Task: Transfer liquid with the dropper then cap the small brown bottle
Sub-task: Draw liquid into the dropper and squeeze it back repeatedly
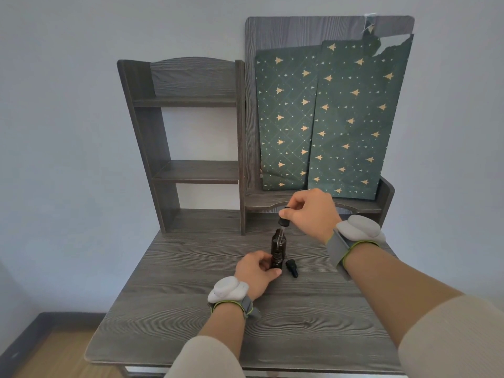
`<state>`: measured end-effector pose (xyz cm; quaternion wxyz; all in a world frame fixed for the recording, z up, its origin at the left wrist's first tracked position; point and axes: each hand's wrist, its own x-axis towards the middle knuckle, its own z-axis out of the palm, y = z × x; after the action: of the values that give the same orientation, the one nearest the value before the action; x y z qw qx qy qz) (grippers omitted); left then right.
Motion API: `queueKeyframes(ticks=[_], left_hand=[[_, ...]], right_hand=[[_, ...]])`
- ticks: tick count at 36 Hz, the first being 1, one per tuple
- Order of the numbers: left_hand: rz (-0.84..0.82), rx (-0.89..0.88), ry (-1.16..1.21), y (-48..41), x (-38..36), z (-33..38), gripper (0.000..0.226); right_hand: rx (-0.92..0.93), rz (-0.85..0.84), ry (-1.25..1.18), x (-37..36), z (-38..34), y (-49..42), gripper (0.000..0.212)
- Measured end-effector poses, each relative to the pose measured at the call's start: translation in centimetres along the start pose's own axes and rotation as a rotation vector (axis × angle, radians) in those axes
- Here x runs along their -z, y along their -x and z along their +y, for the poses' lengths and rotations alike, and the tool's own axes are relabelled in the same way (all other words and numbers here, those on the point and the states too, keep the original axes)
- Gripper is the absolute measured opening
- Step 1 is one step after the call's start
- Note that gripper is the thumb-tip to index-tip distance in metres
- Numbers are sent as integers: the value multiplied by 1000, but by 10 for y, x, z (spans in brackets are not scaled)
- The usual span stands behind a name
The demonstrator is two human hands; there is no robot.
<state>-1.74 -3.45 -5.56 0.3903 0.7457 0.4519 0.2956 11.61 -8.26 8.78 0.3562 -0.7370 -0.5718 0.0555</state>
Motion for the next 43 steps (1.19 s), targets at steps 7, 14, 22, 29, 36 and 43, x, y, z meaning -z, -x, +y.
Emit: queueKeyframes(ticks=[7,14,22,29,36,43], left_hand=[[6,-3,-11,-1,-1,-1,27],[-5,-6,-3,-2,-1,-2,28],[-2,-1,16,-4,-2,-4,28],[-6,3,12,-3,-2,-5,27],[-3,-6,13,-3,-2,-5,28],[-1,3,13,-3,-2,-5,28]], right_hand=[[5,-1,-10,-1,1,-1,21],[17,-10,2,-1,2,0,19],[18,-8,8,-1,1,-1,21],[21,-9,9,0,1,0,25],[28,-12,16,1,1,0,25],[32,-19,25,-1,2,-1,20]])
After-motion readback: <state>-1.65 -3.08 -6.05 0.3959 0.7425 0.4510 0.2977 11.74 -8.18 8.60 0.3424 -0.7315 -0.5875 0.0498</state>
